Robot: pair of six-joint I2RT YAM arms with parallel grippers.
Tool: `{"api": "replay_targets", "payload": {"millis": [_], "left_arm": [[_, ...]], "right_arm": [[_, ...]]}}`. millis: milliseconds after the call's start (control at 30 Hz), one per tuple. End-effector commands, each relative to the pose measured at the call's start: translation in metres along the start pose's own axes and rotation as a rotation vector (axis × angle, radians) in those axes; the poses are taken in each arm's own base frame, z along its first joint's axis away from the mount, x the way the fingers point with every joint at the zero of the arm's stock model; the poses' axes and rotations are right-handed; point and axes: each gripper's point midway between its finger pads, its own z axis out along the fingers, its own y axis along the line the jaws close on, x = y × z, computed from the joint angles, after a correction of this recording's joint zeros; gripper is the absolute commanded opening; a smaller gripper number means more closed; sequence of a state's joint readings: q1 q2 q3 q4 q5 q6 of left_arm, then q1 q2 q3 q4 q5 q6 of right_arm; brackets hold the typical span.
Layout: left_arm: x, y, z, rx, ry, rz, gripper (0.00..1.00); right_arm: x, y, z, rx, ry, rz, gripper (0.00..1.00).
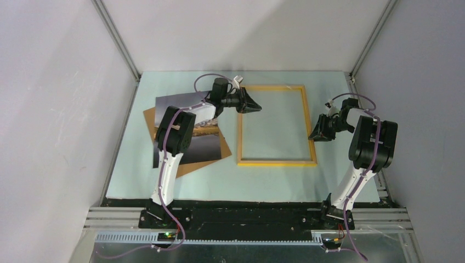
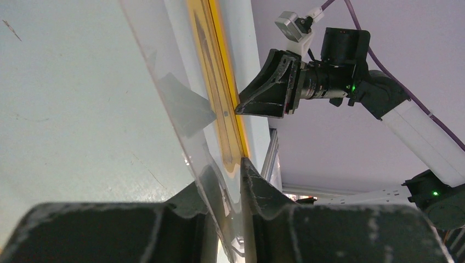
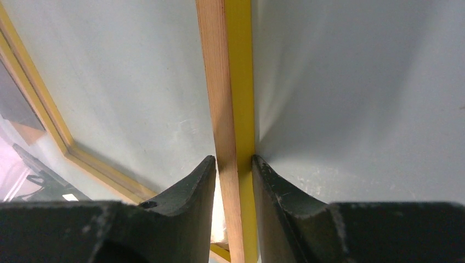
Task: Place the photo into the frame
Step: Place the photo frame item in the photo frame.
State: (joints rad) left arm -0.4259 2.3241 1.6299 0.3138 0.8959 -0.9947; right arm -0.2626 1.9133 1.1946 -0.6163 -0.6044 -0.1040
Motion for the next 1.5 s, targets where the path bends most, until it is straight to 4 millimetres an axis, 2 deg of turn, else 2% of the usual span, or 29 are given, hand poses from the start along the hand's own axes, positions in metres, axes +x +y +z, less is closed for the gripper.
{"api": "replay_targets", "payload": {"millis": [0,800,1367,1467], "left_arm": [[0.0,-0.011,0.006,0.044,0.012,0.048,0.22],[0.002,0.004,0.012,0.007,0.007,0.04,0.32],[0.005,0.016,0.015,-0.03,0.012,0.03,0.52],[0.005,0.018,0.015,-0.041,0.009,0.031,0.58]], "right_arm": [[-0.01,0.004,0.001,-0.014,-0.015,-0.012,0.35],[-0.009,0.005,0.003,-0.004,0.005,-0.03,0.35],[-0.008,0.006,0.003,-0.004,0.009,-0.032,0.38],[-0.008,0.006,0.003,-0.003,0.009,-0.032,0.38]]}}
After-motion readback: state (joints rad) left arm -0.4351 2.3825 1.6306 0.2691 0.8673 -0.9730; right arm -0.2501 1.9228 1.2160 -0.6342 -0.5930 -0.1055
